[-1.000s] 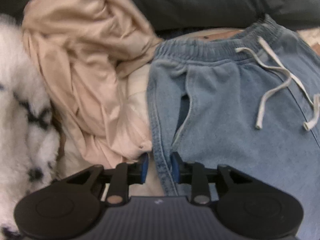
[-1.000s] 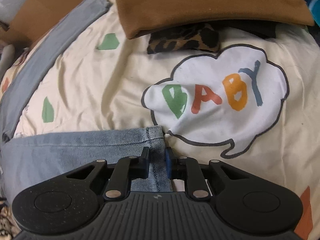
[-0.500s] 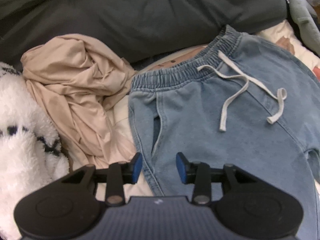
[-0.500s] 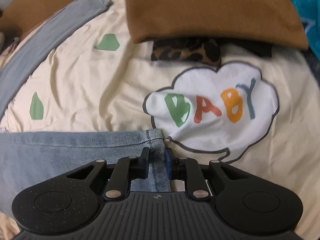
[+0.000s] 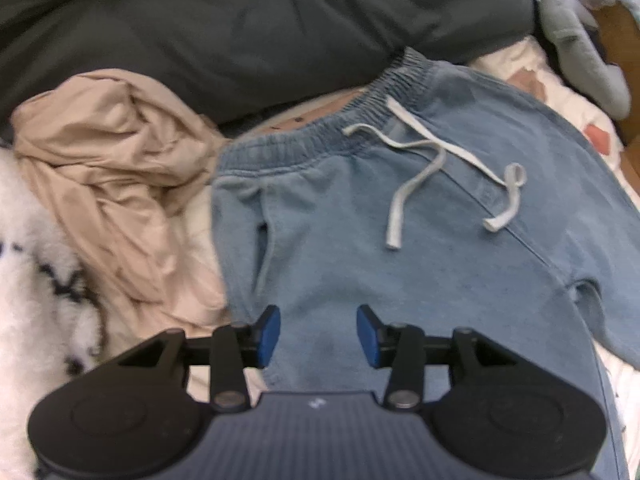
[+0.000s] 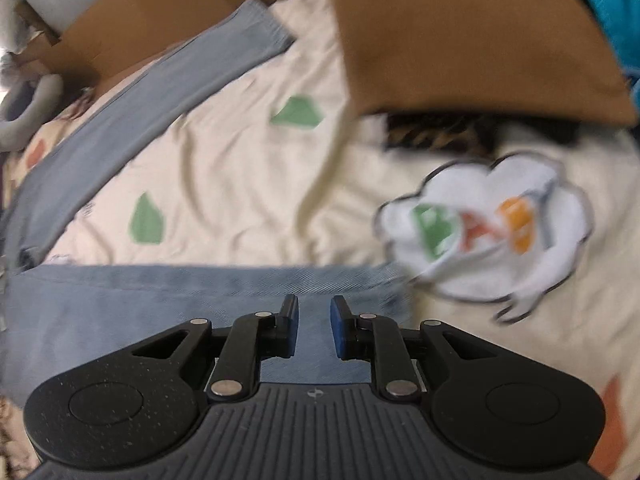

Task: Fold clothes

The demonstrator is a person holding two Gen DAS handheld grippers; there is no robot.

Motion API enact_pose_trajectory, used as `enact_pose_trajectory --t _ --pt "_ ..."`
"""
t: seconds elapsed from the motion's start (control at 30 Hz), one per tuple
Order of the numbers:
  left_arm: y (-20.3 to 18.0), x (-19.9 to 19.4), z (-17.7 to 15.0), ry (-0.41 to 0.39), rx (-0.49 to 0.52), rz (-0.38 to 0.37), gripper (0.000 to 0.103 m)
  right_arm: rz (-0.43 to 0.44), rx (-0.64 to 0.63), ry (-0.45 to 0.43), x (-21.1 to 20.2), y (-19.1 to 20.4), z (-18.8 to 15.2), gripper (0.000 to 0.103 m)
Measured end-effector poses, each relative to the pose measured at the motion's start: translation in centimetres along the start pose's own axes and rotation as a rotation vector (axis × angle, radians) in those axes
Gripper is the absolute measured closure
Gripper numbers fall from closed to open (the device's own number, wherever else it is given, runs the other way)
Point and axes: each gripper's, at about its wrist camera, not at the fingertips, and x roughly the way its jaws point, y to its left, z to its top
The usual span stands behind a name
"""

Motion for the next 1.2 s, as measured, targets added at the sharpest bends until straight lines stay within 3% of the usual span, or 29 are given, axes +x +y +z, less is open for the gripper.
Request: enact_pose_trajectory --t 0.17,0.27,0.4,0.5,0.57,0.63,1.03,1.1,1.17,1.2 --pt "-1.0 2.5 -0.6 0.018 0.000 -0.040 0.058 0.046 -0.008 0.043 1.2 0.8 -0.6 0.084" --pt "-1.4 4.5 -0.6 0.029 0.003 -0.050 0.058 0.018 0.013 0.064 1.9 0.0 -1.0 0.084" --pt "-2.0 7.2 -0.3 0.063 -0.004 -0.013 0.058 0.001 0.035 0.080 2.5 -0.9 -1.8 0.081" --pt "-2.3 8.4 0.3 0.042 0.009 0.055 0.060 -0.002 0.030 0.082 2.6 -1.0 -1.8 0.081" --pt "-2.5 9.1 1.0 0.019 0.017 0.143 0.063 -0.007 0.024 0.088 2.6 -0.9 -1.7 0.081" --pt "-2.0 9.6 1.8 0.005 -0.013 0.151 0.062 -0.012 0.016 0.094 2.6 -0.8 -1.6 0.081" --pt "0.8 12.1 6.1 -0.019 -0.133 0.116 0.062 -0.038 -0.038 0.105 3.3 0.5 -1.3 0.081" --pt "1.4 12.3 6.7 -0.020 -0.163 0.121 0.069 -0.043 -0.045 0.105 3.3 0.6 -1.3 0.081" --pt "2.2 12.7 7.3 -0.013 -0.192 0.156 0.091 -0.046 -0.046 0.103 3.3 0.7 -1.4 0.081" --pt "2.6 12.8 7.5 -0.010 -0.209 0.169 0.094 -0.047 -0.045 0.102 3.3 0.7 -1.4 0.081"
